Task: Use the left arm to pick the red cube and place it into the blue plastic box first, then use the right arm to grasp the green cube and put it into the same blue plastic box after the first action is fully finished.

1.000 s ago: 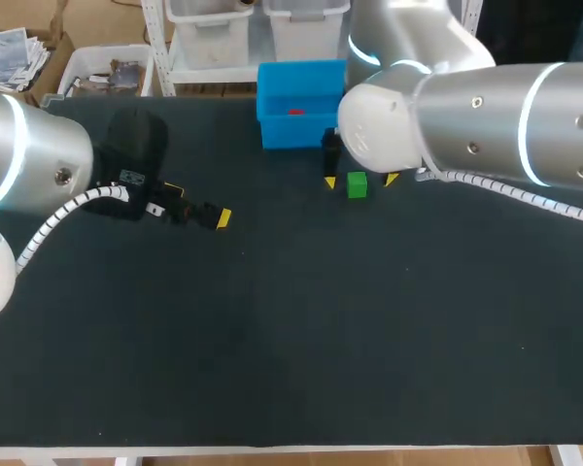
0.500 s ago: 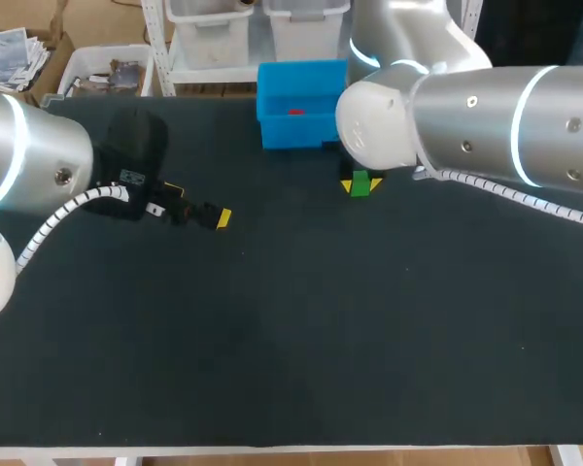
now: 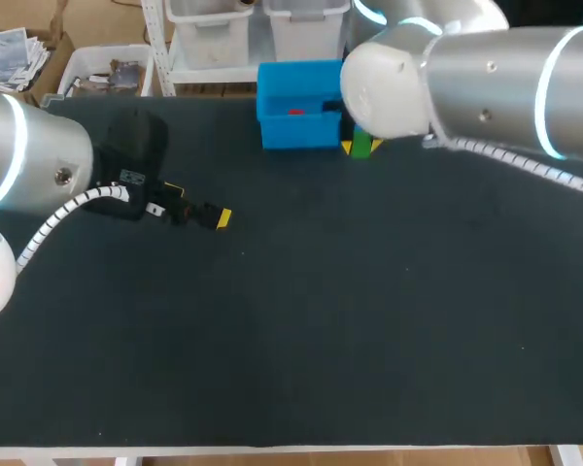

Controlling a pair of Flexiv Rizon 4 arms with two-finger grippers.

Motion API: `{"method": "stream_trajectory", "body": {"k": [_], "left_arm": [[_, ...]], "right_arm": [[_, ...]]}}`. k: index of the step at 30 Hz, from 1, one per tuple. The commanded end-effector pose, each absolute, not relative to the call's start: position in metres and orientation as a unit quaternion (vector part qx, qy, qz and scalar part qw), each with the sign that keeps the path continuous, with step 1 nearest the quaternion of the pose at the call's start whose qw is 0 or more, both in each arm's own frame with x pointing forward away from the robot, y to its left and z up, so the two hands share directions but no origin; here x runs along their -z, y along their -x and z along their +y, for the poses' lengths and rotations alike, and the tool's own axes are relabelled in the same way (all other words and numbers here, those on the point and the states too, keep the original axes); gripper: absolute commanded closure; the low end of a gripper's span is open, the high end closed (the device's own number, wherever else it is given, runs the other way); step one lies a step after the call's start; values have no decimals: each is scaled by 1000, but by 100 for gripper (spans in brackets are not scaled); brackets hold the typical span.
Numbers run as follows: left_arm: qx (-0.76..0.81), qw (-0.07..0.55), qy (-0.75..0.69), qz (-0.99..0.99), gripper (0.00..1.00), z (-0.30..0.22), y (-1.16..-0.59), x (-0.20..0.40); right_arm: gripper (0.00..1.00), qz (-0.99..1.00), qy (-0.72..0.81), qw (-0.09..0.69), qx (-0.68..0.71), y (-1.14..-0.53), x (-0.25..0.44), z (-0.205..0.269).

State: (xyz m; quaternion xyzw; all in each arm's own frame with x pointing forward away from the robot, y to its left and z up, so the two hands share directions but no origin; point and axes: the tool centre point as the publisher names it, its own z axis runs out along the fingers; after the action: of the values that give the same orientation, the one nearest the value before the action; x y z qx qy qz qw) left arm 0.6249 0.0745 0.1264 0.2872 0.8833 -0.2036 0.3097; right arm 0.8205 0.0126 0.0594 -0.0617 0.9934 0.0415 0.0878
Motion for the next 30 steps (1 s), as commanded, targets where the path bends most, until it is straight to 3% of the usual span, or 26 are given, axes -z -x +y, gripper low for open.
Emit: {"method": "stream_trajectory", "body": {"k": [1, 15, 30], "left_arm": [[210, 311, -290, 880, 0, 78, -626, -125], [210, 311, -290, 880, 0, 78, -626, -125], [210, 311, -290, 880, 0, 78, -626, -125]], "right_arm": [[100, 987, 66, 138, -50, -799, -92, 3], [100, 959, 105, 242, -107, -808, -126, 14], [100, 950, 126, 260, -121, -817, -120, 22]]}}
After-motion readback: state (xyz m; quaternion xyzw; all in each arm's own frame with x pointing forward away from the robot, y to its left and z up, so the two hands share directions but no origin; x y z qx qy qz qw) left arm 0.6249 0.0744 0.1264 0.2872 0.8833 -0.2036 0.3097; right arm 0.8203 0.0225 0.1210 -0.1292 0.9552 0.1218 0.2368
